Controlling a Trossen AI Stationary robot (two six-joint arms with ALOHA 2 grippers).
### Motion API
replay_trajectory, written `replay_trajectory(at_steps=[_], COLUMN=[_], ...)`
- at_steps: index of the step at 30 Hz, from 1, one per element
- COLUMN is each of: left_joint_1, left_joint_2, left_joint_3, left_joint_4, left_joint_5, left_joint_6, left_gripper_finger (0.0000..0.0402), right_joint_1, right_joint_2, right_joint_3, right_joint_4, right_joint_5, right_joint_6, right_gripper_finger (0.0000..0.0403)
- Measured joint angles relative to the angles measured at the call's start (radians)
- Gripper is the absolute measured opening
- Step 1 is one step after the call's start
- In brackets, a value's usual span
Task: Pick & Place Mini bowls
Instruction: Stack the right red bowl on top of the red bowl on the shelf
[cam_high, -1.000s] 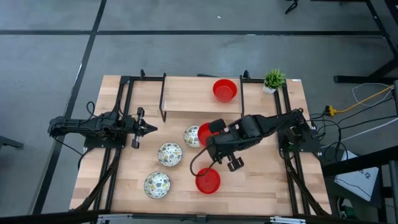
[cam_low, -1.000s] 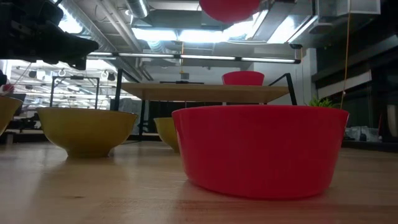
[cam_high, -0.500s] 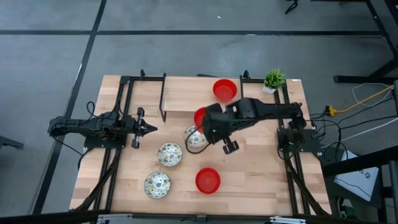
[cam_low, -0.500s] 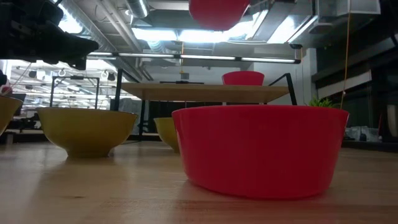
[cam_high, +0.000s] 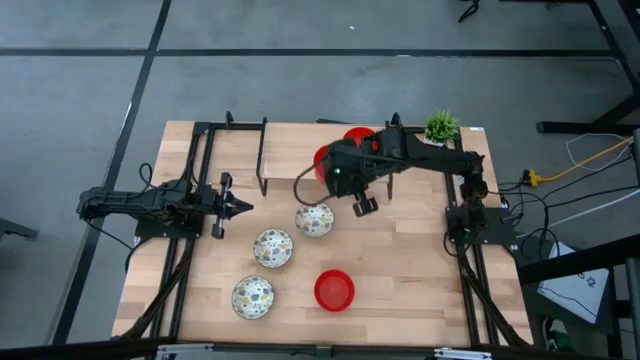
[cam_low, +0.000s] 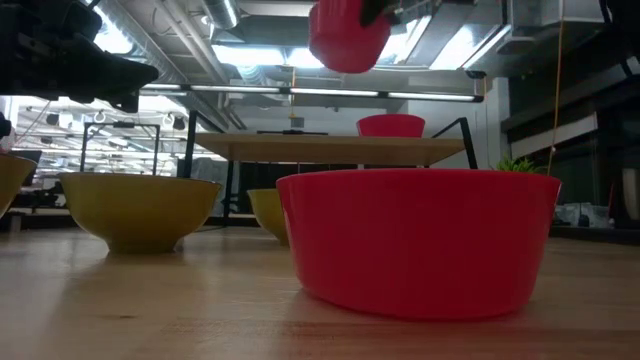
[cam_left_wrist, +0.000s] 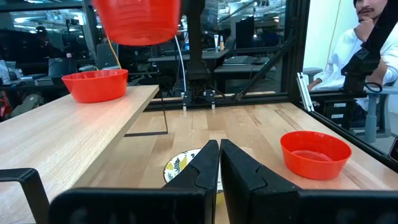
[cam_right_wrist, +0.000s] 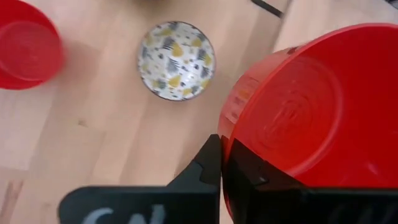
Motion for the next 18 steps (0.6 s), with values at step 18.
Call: replay_trajectory(at_steps=[18], left_joint_1=[0.0], left_joint_2=[0.0], left_joint_3=[0.0], left_joint_4=[0.0], left_joint_5=[0.0], left_joint_6=[0.0], left_gripper_finger=[0.0009], right_joint_1=[-0.157], right_joint_2=[0.0], right_joint_3=[0.0], right_joint_4=[0.0], right_joint_5=[0.085], right_joint_6=[-0.059], right_gripper_finger=[0.001])
